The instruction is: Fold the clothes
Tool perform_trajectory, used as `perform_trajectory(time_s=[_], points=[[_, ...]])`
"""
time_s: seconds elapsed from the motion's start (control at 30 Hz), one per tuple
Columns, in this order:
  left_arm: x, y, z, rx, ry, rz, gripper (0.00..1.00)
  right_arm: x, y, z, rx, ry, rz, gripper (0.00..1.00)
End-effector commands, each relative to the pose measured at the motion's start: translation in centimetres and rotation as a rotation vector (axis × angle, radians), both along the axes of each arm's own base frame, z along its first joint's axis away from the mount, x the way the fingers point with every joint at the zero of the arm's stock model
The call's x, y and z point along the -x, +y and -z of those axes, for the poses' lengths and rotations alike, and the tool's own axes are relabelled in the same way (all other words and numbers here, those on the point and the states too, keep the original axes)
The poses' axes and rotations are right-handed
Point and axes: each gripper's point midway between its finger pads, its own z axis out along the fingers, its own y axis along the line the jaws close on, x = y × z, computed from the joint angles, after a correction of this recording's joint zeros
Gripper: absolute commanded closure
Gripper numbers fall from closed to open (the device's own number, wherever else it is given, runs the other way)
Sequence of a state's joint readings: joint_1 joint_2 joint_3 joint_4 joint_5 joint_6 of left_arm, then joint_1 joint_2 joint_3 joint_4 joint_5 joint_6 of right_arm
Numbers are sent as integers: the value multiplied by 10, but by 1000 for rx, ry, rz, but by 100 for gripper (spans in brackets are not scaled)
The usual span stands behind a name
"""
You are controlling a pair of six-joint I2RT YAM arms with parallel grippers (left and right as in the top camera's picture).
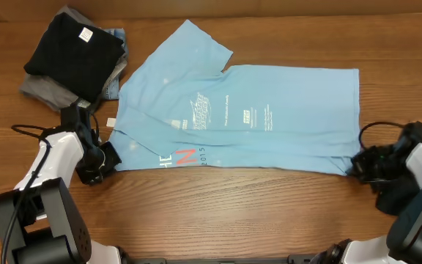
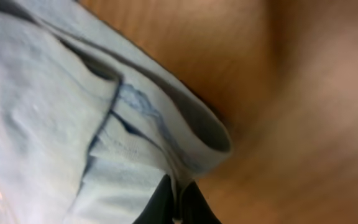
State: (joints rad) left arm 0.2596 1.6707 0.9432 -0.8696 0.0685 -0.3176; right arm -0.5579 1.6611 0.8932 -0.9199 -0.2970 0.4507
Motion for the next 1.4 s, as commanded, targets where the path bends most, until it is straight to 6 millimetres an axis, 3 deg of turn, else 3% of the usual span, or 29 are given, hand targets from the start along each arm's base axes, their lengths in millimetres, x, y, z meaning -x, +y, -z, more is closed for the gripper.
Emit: perform_trajectory(time_s=[0.0,0.13,0.23,0.27,0.33,0.4,0.5,0.57,0.63,0.67,0.7,0.83,0.93,1.0,1.07,1.13,1.27,1.37], points=[[-3,15,-14,-41,13,-9,96,8,-27,-23,111,65,60,96],[21,28,-22,-104,127,-14,93,36,-25,-38,139,177,49,96],[42,36,-25,-163,217,0,92,47,-22,-41,135,222,42,87],[45,36,-26,-165,233,2,91,48,-21,-41,131,226,42,80],[45,31,-26,-138,230,0,84,46,-20,-41,122,219,44,39],[40,23,-26,-85,206,-4,64,38,-18,-42,104,181,49,27],[19,7,-35,25,122,58,54,17,-26,-54,117,106,57,25],[1,2,-52,62,62,93,49,-5,-33,-73,127,15,35,25],[-23,-4,-78,86,-28,162,34,-29,-39,-98,136,-90,1,26],[-38,-10,-96,98,-89,216,13,-43,-40,-112,139,-156,-31,27],[-51,-17,-111,110,-141,260,0,-56,-39,-127,138,-225,-70,28],[-108,-70,-193,238,-465,484,0,-102,-29,-182,134,-463,-170,28],[-143,-86,-245,230,-669,530,0,-129,-22,-209,160,-597,-219,28],[-166,-87,-267,167,-771,524,0,-145,-20,-216,194,-656,-246,28],[-181,-91,-270,112,-806,530,0,-158,-21,-217,217,-681,-239,28],[-197,-103,-259,81,-806,561,0,-173,-22,-213,237,-691,-220,28],[-231,-131,-209,37,-743,615,1,-198,-19,-198,241,-709,-233,27],[-257,-147,-167,-5,-679,644,3,-204,-17,-179,219,-677,-242,28]])
